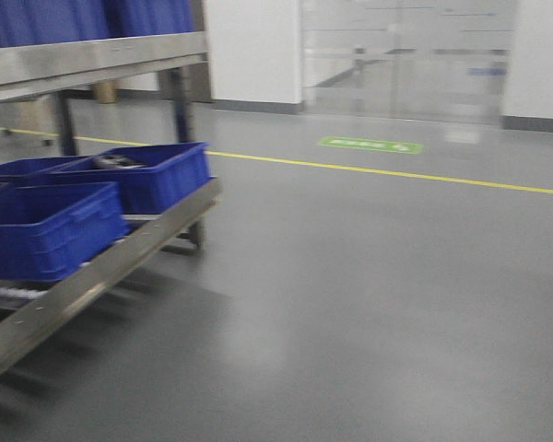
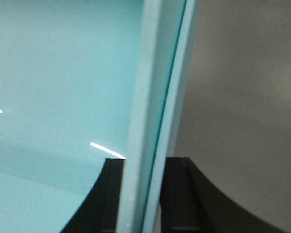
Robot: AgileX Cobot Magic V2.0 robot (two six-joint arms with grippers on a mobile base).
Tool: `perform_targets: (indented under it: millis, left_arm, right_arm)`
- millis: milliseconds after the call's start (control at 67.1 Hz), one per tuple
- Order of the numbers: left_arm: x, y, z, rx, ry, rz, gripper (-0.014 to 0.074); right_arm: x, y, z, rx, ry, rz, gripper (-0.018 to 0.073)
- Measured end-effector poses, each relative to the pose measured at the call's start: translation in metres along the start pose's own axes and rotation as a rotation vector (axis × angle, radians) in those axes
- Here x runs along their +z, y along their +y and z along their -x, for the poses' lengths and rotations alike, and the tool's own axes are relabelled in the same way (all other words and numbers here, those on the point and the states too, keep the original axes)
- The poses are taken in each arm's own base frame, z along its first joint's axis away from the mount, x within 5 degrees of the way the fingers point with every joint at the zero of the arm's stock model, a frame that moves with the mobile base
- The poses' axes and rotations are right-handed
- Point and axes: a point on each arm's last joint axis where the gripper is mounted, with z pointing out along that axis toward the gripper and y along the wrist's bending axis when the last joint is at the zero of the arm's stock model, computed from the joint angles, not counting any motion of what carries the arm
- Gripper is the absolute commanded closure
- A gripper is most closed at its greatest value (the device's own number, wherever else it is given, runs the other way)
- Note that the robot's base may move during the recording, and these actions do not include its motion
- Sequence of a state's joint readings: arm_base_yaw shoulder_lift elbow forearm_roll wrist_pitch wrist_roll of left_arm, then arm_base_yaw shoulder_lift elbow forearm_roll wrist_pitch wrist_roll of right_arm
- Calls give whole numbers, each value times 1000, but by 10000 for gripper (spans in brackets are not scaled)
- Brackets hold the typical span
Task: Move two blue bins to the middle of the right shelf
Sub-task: 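Hold the bin while the base approaches the shelf with the red bag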
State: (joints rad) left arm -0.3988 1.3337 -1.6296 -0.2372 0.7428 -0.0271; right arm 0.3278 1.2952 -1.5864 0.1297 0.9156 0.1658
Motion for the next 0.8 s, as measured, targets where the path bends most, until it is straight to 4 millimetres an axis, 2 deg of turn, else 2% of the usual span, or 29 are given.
perform_targets:
  millis: [804]
  left_arm:
    - [0,0,0,1,0,1,707]
  right_arm:
    - [0,0,0,0,-4,1,713]
